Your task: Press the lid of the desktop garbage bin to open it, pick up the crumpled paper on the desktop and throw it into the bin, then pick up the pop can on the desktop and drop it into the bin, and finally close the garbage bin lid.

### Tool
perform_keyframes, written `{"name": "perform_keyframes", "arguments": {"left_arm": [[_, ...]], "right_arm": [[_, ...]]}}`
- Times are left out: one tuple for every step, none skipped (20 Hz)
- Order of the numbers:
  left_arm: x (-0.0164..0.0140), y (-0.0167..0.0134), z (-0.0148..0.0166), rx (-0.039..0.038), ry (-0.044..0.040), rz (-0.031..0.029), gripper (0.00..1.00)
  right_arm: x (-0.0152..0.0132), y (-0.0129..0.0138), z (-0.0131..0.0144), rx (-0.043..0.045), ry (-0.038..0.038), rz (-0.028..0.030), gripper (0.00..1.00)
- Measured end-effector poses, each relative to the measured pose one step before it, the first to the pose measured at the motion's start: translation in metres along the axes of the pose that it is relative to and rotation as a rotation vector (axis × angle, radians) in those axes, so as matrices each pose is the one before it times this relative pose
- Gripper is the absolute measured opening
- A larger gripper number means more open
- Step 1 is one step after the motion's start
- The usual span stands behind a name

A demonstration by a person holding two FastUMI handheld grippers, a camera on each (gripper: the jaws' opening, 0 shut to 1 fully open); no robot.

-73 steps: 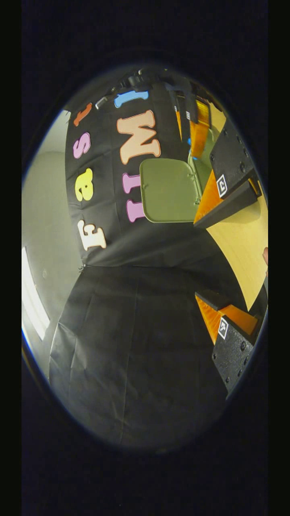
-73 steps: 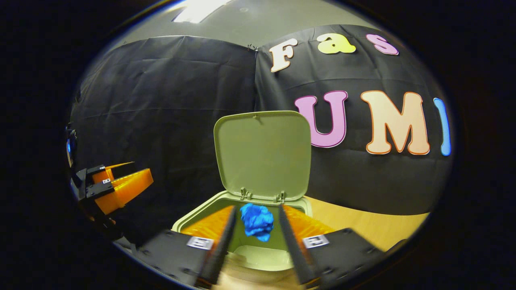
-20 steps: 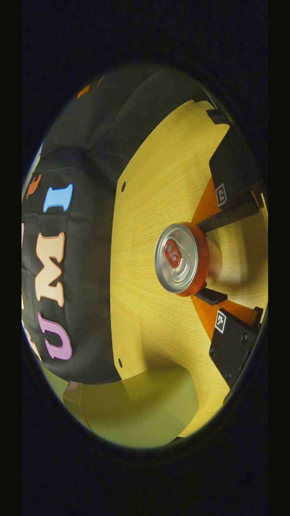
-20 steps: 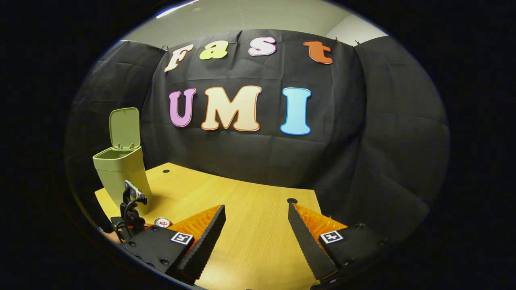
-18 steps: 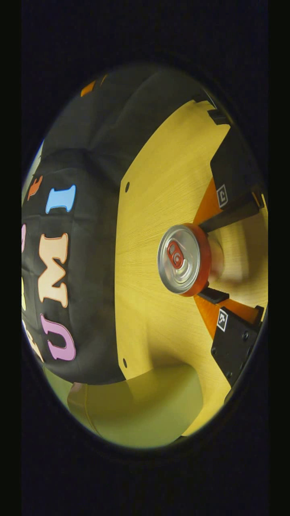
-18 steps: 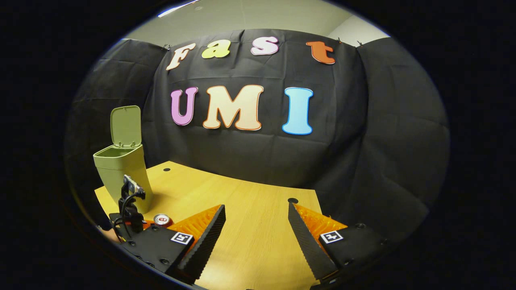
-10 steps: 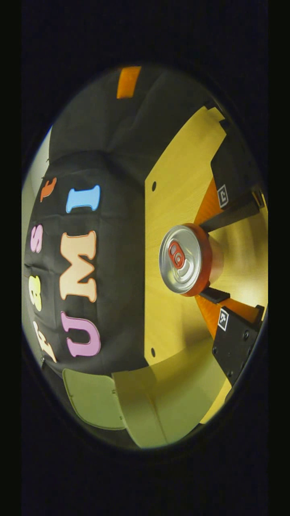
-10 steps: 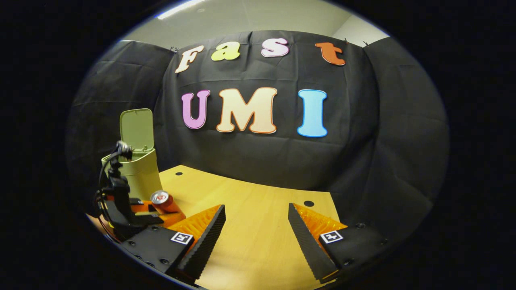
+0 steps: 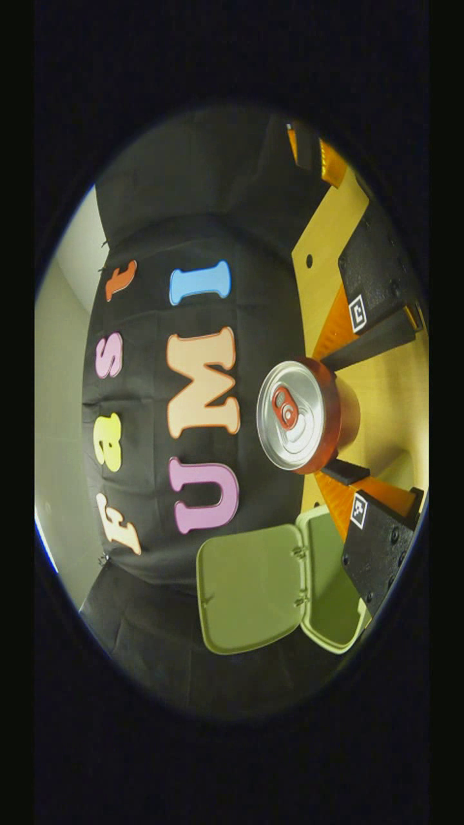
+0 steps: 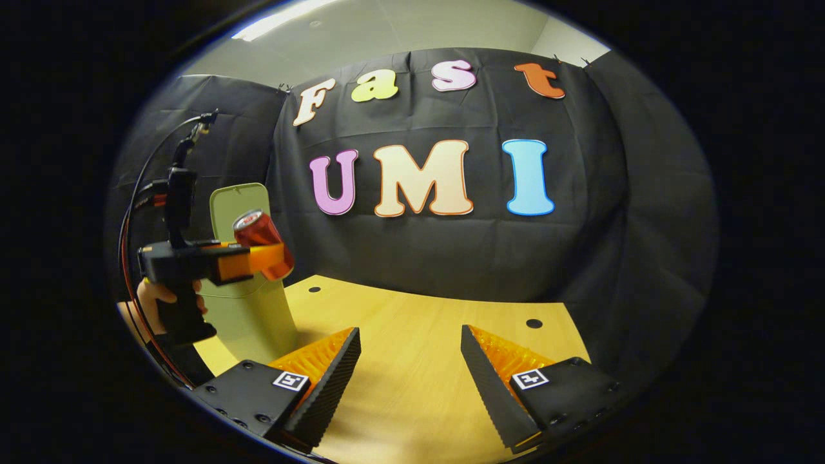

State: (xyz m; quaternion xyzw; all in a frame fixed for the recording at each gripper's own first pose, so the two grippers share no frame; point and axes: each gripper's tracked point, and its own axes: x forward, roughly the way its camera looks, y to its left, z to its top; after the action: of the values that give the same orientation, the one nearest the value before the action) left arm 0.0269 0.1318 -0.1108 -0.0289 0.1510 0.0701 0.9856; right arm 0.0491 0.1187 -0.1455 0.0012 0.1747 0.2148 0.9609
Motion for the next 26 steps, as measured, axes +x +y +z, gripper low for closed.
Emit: {"name": "perform_keyframes", "arguments": {"left_arm": [[0.00048,0.00901,0.00886,0.00061,-0.02334,0.01702,0.74],[0.00023,0.01187,0.00747,0.00143,-0.01503,0.01793,0.75],[-0.00013,0.01099,0.0044,0.0006,-0.00917,0.02126,0.75],[-0.00001,0.01565,0.00146,0.00062,-0.00251,0.03559,0.74],[-0.00042,0.01436,0.00077,0.00573,-0.00168,0.03833,0.75],[-0.00284,0.01591,-0.00291,0.00555,-0.00082,0.04345,0.75],[-0.00156,0.0136,-0.00322,-0.00086,0.01045,0.0327,0.75],[-0.00137,0.011,-0.00576,-0.00279,0.01116,0.02392,0.75],[-0.00117,0.01005,-0.00659,-0.00102,0.01742,0.01933,0.75],[0.00069,0.00968,-0.00871,0.00151,0.01889,0.02049,0.75],[0.00083,0.00927,-0.00629,-0.00106,0.014,0.02181,0.75],[0.00039,0.00836,-0.00666,-0.01042,0.0124,0.01928,0.75],[-0.0003,0.00588,-0.00461,-0.01621,0.00899,0.01268,0.75],[0.00073,0.00602,-0.00605,-0.01397,0.01087,0.01421,0.75],[0.00129,0.00679,-0.00577,-0.0072,0.01051,0.01742,0.75],[0.00108,0.00682,-0.00637,-0.00296,0.01254,0.01458,0.75],[-0.00019,0.00695,-0.00383,-0.00099,0.0076,0.01853,0.75],[0.00047,0.00754,0.0003,0.00224,-0.0004,0.02135,0.77],[0.00007,0.00607,0.0071,0.00717,-0.02175,0.02047,0.78],[0.00103,0.00471,0.01093,0.01272,-0.02899,0.01399,0.78],[0.00138,0.00421,0.01272,0.01382,-0.02962,0.00797,0.8],[0.00221,0.00059,0.01181,0.01339,-0.02163,-0.00445,0.86],[0.00283,-0.00101,0.01428,0.01205,-0.02349,-0.01185,0.88],[0.00301,0.00063,0.01821,0.01235,-0.0372,-0.01011,0.9],[0.00636,-0.00024,0.01955,0.01099,-0.04021,-0.01203,0.9],[0.00716,0.0009,0.01708,0.01449,-0.03387,-0.01064,0.89]], "right_arm": [[0.0012,0.00414,-0.00132,0.00207,0.00305,0.0082,0.98],[0.00129,0.00399,-0.00039,-0.00063,0.00082,0.00755,0.98],[0.00101,0.00363,0.00028,-0.0032,-0.00023,0.00701,0.99],[0.00135,0.00287,0.00074,-0.0031,0.00081,0.00579,0.98],[0.00159,0.00219,-0.00071,-0.00113,0.00031,0.00464,0.98],[0.00157,0.0022,0.00178,0.00238,0.0,0.00408,0.98],[0.00184,0.00221,-0.00052,0.00461,0.00201,0.00535,1.0],[0.00238,0.00266,-0.00127,0.00408,0.00408,0.00485,0.98],[0.00128,0.00306,-0.00159,0.00284,0.00565,0.00452,0.98],[0.00199,0.0027,-0.00088,0.00046,0.00676,0.00536,0.98],[0.00058,0.00226,-0.00254,-0.0028,0.00617,0.00529,0.98],[0.00088,0.00249,-0.00172,-0.00618,0.00789,0.00477,0.98],[0.00101,0.00229,-0.0014,-0.0082,0.00702,0.00416,0.98],[0.00112,0.00176,-0.00001,-0.00742,0.00506,0.00243,0.98],[0.00071,0.00171,-0.00091,-0.00503,0.0036,0.00308,0.98],[0.00077,0.00213,0.00123,-0.00364,0.00178,0.00317,0.98],[0.00183,0.00175,-0.00028,-0.00353,0.00373,0.00259,0.98],[0.00092,0.00112,0.00122,-0.00581,0.00137,0.00215,0.98],[0.00105,0.00121,0.00089,-0.00768,-0.00092,-0.00137,0.98],[0.00237,0.00111,0.00228,-0.00496,-0.0011,-0.00399,1.0],[0.00197,0.00278,0.00029,0.00097,0.00353,-0.00285,1.0],[0.00233,0.00327,0.00148,0.0058,-0.00052,-0.00125,1.0],[0.00202,0.00471,0.00233,0.00989,-0.00538,-0.00164,0.98],[0.00243,0.00437,0.00357,0.00809,-0.00616,-0.00625,1.0],[0.00192,0.00365,0.00195,0.00473,-0.00706,-0.01062,0.99],[0.00192,0.00443,0.00284,0.00251,-0.00715,-0.01131,0.99]]}}
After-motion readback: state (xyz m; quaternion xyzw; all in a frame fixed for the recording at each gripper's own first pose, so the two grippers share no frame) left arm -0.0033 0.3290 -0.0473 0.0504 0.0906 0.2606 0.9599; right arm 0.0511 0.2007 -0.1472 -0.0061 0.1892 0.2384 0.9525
